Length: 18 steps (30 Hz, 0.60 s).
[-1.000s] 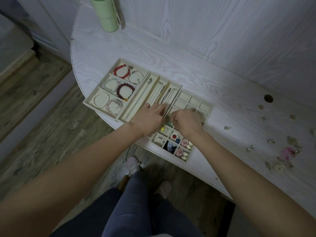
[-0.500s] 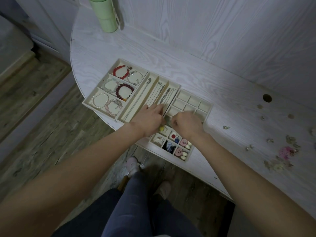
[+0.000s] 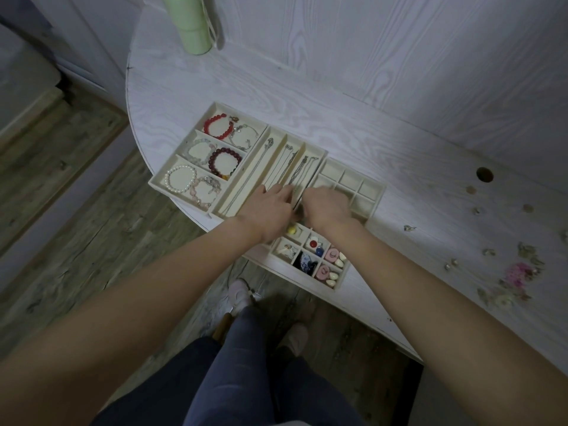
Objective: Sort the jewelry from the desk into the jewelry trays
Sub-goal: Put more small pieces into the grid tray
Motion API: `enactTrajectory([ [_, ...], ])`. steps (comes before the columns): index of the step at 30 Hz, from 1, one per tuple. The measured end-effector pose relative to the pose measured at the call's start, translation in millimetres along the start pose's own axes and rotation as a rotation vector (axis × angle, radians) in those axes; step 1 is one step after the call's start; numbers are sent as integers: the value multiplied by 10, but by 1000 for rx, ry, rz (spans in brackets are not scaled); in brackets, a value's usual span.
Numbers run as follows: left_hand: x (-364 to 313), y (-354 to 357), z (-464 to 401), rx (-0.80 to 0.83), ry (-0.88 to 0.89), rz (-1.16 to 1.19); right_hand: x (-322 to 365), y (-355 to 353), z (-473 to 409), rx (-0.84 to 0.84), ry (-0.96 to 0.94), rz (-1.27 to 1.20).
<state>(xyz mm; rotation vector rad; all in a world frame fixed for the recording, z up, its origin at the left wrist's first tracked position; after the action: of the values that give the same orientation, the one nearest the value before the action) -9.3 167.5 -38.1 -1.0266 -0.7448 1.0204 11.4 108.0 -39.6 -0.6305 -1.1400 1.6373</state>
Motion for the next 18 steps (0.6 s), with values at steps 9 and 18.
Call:
enactTrajectory([
  [9, 8, -6, 15, 57, -3, 54, 35, 36, 48, -22, -22, 8],
  [18, 15, 9, 26, 66, 8, 75, -197, 53, 142, -94, 80, -111],
])
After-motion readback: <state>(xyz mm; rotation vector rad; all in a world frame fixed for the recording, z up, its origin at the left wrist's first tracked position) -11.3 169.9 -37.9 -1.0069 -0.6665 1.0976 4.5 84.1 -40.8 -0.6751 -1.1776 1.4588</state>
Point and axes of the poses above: each hand's wrist, its own z-axis away from the middle knuckle, its own y-axis out of the palm, x = y × z, the point moved 9 cm from there along -z, towards the middle knuckle, and after that the axes turned 12 degrees about -y, right-handed, at the moved point
